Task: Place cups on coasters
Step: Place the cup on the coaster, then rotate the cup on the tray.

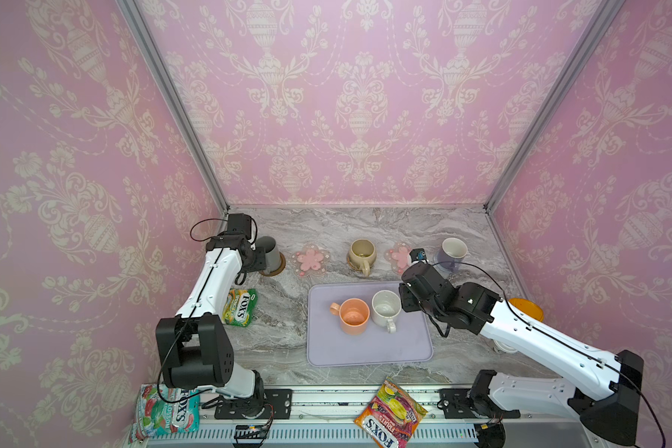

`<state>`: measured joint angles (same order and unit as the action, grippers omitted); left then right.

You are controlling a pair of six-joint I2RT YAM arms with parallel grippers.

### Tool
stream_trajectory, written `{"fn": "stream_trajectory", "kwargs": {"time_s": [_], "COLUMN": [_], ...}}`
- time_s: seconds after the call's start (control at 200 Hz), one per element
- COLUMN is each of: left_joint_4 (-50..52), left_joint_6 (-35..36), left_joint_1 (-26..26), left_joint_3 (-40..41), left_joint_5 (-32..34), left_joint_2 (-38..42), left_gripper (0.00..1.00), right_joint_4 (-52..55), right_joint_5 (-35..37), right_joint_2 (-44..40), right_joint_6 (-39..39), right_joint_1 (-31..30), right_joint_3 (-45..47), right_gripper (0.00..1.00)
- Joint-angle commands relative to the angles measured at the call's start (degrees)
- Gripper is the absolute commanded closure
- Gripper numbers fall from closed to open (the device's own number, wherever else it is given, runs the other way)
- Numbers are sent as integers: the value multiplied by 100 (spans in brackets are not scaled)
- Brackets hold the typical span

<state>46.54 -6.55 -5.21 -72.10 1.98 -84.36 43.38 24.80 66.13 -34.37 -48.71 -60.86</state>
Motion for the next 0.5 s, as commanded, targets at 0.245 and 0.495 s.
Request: {"fn": "stream_trajectory", "kwargs": {"time_s": [0.245,0.495], "left_joint_4": [952,1202], "left_joint_6": [-72,-97], "left_joint_1": [278,1248], "left_joint_3": [88,114], "left_joint_5": [-269,48], "left_joint_2": [862,860], "left_gripper": [47,51], "right_joint_4": [130,72], "right_joint_5": [-288,-643], "right_joint_2": [-297,-378], "right_joint_6": [-288,-485], "right_joint_1": [38,32], "right_joint_3": [345,607], "right_gripper": [45,46]}}
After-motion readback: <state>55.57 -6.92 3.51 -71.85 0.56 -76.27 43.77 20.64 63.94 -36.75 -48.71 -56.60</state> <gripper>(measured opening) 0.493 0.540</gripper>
